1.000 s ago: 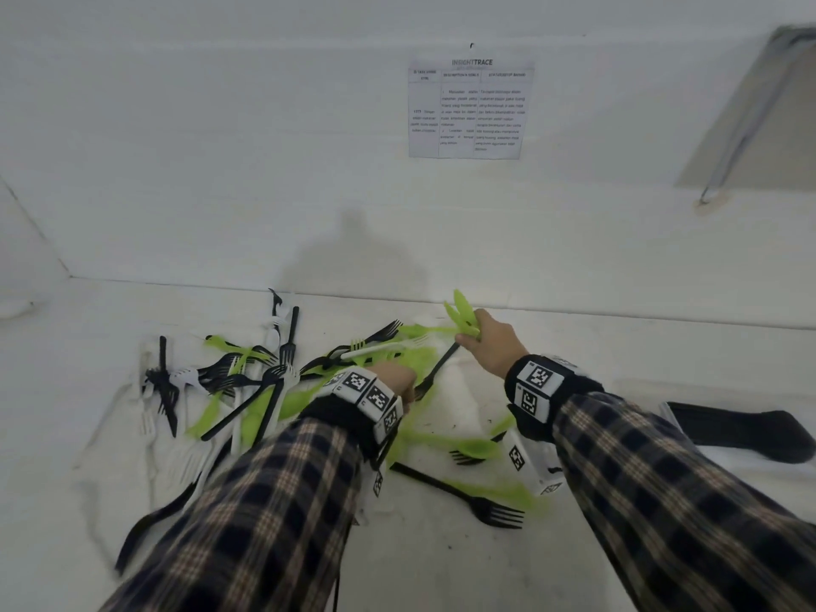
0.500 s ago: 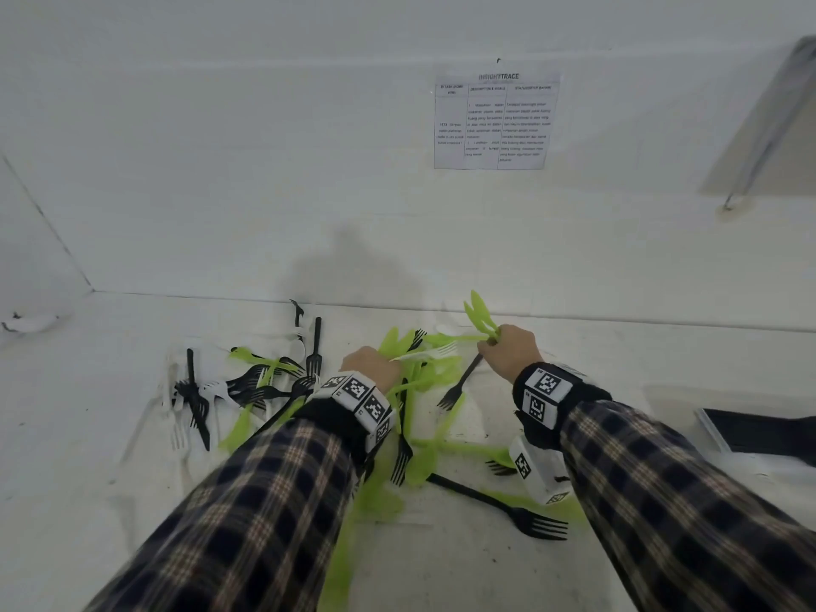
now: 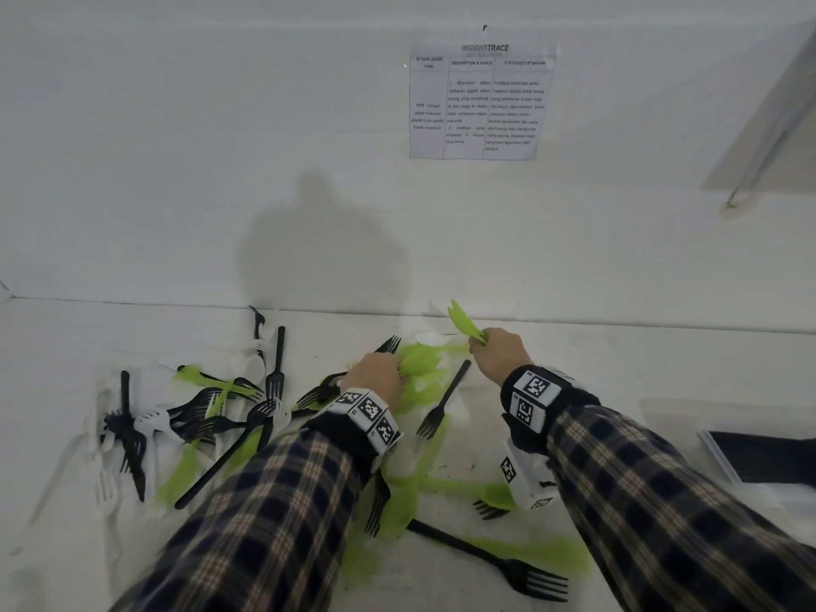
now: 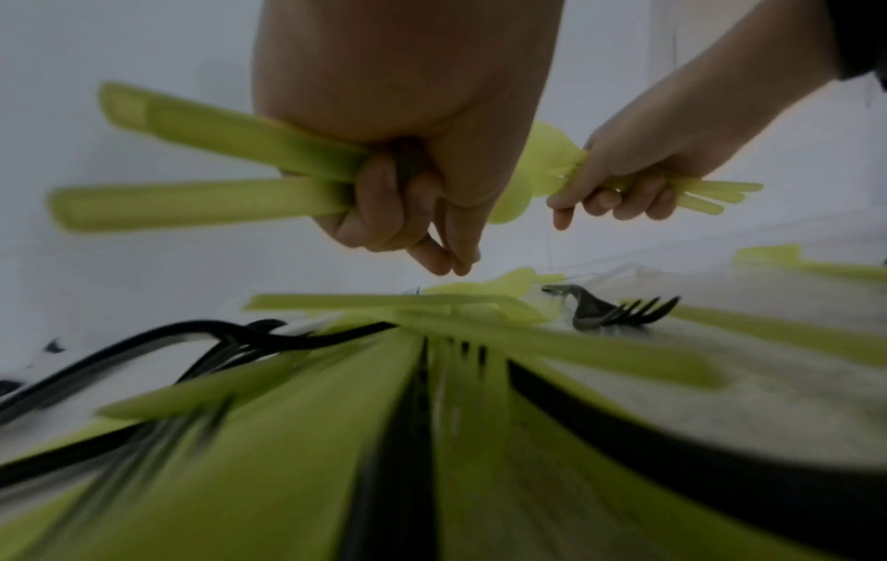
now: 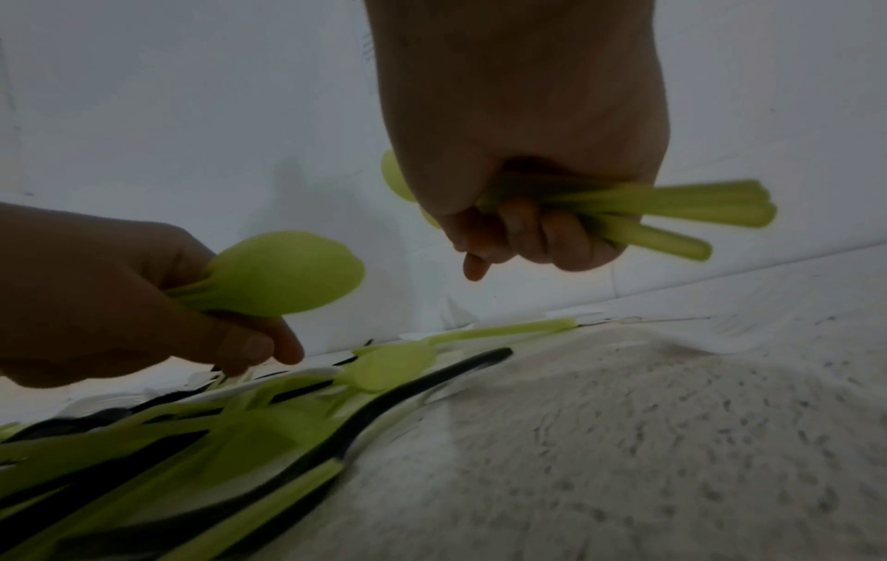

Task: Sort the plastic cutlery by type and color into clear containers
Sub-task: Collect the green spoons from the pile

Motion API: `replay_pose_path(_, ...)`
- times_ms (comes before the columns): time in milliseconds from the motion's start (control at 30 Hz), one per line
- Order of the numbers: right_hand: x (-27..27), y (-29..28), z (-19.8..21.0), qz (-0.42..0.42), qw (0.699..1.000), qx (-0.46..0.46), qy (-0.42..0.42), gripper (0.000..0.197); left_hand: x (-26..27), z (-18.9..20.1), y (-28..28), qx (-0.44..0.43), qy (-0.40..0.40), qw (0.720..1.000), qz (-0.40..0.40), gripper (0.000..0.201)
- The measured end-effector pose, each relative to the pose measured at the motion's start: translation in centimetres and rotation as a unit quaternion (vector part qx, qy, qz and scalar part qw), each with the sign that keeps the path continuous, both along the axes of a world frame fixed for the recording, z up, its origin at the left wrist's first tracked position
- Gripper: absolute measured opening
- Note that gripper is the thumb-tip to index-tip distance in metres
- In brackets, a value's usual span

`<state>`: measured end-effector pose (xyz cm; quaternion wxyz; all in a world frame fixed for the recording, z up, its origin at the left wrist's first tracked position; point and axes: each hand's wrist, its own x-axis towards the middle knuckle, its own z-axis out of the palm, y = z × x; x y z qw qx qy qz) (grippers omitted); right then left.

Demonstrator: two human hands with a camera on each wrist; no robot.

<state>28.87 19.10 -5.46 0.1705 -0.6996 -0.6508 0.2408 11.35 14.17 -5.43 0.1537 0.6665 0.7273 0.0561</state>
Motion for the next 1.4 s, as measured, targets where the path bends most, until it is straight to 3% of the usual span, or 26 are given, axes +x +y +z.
replay_pose_path(233,0.1,2.8,-0.5,0.04,0.999,-0.012,0.026,0.03,0.7,-0.9,2.4,-0.031,0.087,0.995,-0.039,0.037)
replay_pose_path(400,-1.0,3.0,-1.0,0.107,0.993,-0.008,-0.054,0.024,0.3,-1.0,2.9,-0.033,0.094,0.993,-0.069,0.036)
replay_pose_path(533,-2.0,3.1,-1.6,0.173,0.98,-0.041,-0.087,0.027,0.3,-1.0,3.0,-0.047,0.096,0.99,-0.096,0.05)
replay_pose_path(700,-1.8,3.0,-1.4,0.166,0.977,-0.049,-0.122,0.022,0.7,-0.8,2.7,-0.023,0.141,0.985,-0.093,0.041)
replay_pose_path(800,-1.6,2.8,-1.3,0.159,0.978,-0.065,-0.116,0.008,0.7,-0.8,2.4,-0.011,0.143,0.986,-0.09,0.038)
replay_pose_path(1033,-0.9,2.0,-1.1,0.088,0.991,-0.101,0.007,0.032,-0.1,-0.7,2.1,0.048,0.05,0.995,-0.073,0.03)
replay_pose_path(1333,-0.7,1.0,0.2,0.068,0.985,-0.155,0.025,0.009,-0.4,1.3,1.3,0.204,-0.101,0.973,0.044,0.032)
replay_pose_path(1400,-0.8,0.8,0.2,0.063,0.985,-0.154,0.043,0.018,-0.5,1.5,1.3,0.221,-0.145,0.962,0.062,0.033)
